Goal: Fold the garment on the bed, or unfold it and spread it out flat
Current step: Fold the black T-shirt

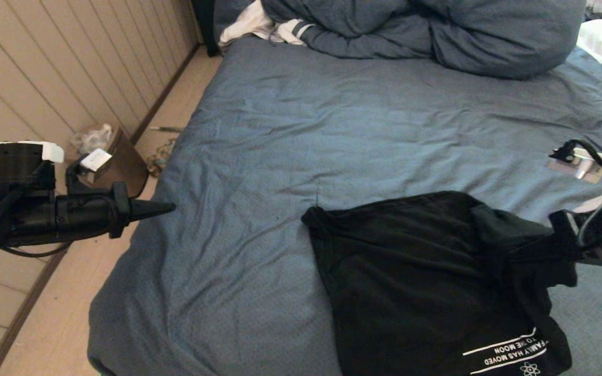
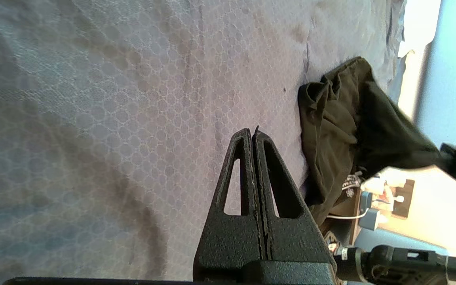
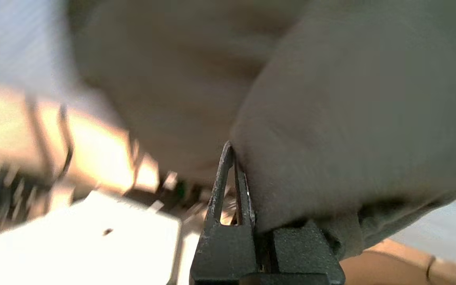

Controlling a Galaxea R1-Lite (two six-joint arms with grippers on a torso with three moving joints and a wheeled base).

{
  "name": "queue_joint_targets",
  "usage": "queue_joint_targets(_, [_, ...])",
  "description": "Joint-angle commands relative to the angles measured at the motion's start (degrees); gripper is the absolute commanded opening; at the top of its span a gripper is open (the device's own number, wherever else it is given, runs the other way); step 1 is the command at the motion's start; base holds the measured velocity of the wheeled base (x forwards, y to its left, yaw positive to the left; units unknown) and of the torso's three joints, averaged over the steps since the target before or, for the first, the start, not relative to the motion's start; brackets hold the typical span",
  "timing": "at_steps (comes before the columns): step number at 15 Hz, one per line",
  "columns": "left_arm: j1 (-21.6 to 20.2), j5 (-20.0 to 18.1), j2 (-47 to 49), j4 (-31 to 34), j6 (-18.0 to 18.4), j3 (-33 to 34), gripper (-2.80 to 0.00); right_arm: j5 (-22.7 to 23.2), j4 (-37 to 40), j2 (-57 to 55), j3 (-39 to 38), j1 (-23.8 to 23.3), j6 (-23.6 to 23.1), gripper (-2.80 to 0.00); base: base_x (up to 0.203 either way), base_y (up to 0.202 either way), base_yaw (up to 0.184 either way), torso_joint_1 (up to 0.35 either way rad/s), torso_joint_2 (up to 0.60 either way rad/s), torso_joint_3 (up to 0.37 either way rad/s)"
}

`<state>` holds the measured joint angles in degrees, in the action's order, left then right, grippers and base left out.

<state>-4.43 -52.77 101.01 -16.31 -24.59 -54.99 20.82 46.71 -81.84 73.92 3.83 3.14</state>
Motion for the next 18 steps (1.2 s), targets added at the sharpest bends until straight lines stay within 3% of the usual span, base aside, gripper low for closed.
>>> queue_joint_targets(1, [0.0,-0.3,0.0,-0.1,-0.2,0.0,-2.80,-1.7,0.2,-0.9,0.9,14.3,4.0,-2.80,0.000,0.000,0.000,0.000,0.00,0.000])
queue_joint_targets(3, [0.0,-0.3,0.0,-0.2,-0.1,0.1,-2.80,-4.3,0.1,-4.9,1.9,23.1,6.7,-2.80,0.000,0.000,0.000,0.000,0.00,0.000])
queue_joint_targets(5, [0.0,-0.2,0.0,-0.2,-0.1,0.1,-2.80,-5.5,-1.2,-9.7,2.7,28.4,7.8,-2.80,0.000,0.000,0.000,0.000,0.00,0.000])
queue_joint_targets(11, [0.5,-0.1,0.6,-0.3,0.1,0.1,-2.80,-5.9,-2.5,-17.8,6.5,34.8,7.8,-2.80,0.000,0.000,0.000,0.000,0.00,0.000])
queue_joint_targets(17, [0.5,0.0,1.5,-0.3,0.2,-0.1,-2.80,-6.3,-2.4,-21.3,10.2,36.2,7.7,-2.80,0.000,0.000,0.000,0.000,0.00,0.000])
queue_joint_targets(18, [0.5,0.0,1.6,-0.3,0.2,-0.2,-2.80,-7.6,-2.5,-21.4,10.0,36.2,7.7,-2.21,0.000,0.000,0.000,0.000,0.00,0.000])
